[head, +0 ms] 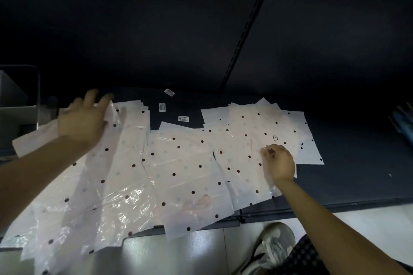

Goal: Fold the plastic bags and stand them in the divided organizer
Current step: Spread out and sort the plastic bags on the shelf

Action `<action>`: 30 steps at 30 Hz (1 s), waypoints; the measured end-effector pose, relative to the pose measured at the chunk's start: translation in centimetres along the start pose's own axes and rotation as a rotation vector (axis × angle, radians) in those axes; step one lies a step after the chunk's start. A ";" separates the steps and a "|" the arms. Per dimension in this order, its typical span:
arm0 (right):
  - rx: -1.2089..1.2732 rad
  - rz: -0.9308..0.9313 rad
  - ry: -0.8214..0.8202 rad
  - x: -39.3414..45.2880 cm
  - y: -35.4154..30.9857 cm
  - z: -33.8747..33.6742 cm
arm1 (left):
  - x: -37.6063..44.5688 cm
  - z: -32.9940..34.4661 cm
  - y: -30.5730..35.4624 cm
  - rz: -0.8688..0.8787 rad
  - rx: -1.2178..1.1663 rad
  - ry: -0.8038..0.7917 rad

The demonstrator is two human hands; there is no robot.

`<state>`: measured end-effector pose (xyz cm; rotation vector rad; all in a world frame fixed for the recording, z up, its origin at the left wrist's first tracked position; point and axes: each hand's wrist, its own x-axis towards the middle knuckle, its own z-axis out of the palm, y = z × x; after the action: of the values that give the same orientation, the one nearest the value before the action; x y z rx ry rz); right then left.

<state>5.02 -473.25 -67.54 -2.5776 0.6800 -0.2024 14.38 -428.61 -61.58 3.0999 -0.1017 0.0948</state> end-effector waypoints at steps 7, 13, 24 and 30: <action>0.313 -0.215 -0.192 -2.8 -8.9 0.1 | -7.3 -0.3 9.9 0.139 -0.959 -0.346; 0.194 -0.804 -0.409 -8.4 -14.6 0.2 | -10.0 -0.9 13.0 -0.550 -1.867 -0.825; -0.045 -0.351 -0.294 -6.5 -6.3 1.0 | -11.9 2.9 9.3 -0.400 -1.151 -0.373; -0.183 -0.098 -0.241 -3.0 -0.9 0.4 | -11.8 4.2 10.7 -0.164 -0.904 -0.374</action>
<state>2.94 -470.92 -67.55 -2.7512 0.5043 0.1451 2.22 -438.65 -66.14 2.1745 0.0821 -0.4163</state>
